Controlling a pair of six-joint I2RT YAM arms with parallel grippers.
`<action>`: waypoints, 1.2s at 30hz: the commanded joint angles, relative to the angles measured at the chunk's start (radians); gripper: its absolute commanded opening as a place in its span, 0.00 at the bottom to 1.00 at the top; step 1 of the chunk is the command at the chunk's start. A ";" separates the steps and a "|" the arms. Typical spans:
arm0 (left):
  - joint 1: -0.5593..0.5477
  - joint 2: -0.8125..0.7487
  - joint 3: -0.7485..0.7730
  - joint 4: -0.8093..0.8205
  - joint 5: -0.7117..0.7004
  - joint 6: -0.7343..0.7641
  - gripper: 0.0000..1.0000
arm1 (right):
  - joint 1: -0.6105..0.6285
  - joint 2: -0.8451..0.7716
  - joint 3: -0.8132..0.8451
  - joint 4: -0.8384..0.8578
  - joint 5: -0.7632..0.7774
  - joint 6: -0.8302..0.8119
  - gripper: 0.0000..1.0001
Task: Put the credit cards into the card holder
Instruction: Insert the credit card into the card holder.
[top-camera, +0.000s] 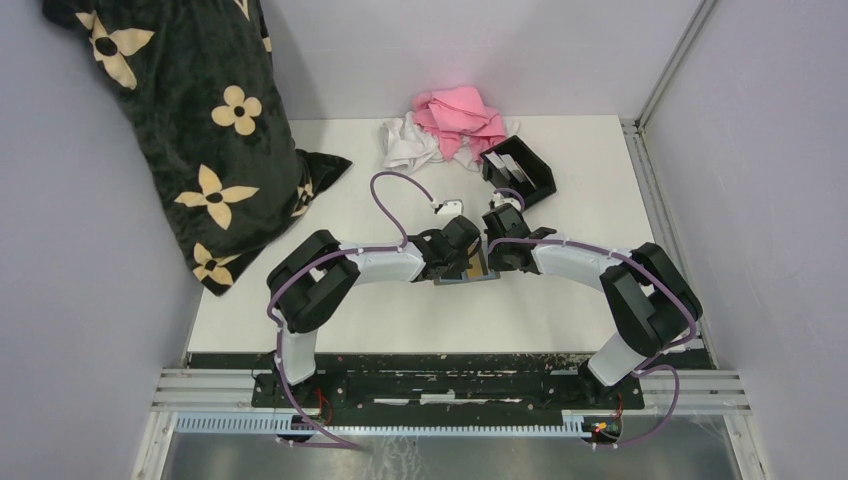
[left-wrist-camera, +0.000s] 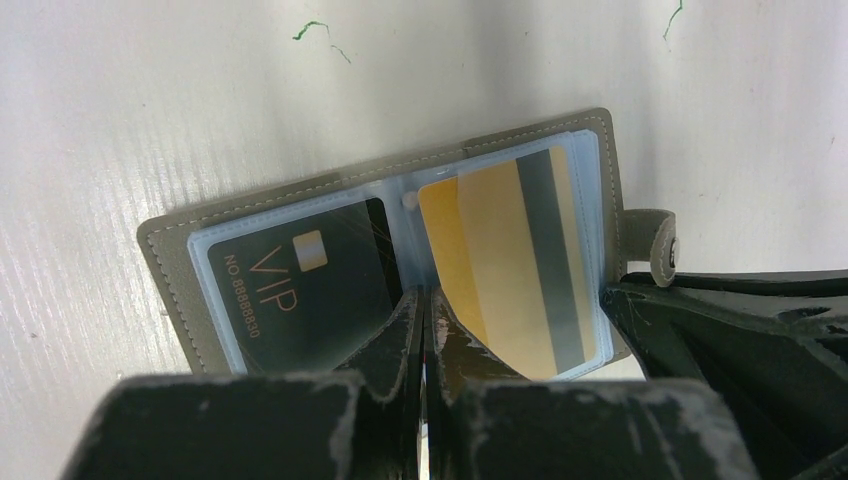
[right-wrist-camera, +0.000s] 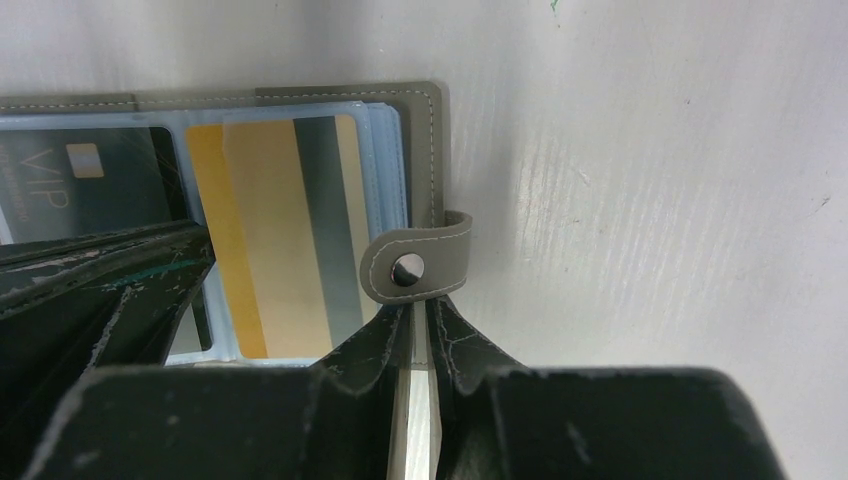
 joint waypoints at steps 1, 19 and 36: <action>-0.003 0.015 0.034 0.040 -0.024 0.049 0.03 | -0.001 0.016 0.015 0.025 0.004 0.009 0.15; -0.004 -0.027 0.021 0.053 0.006 0.041 0.03 | 0.001 0.016 0.016 0.030 -0.026 0.031 0.14; -0.003 -0.115 -0.005 0.023 -0.074 0.052 0.05 | 0.002 -0.037 0.043 -0.010 0.022 -0.007 0.30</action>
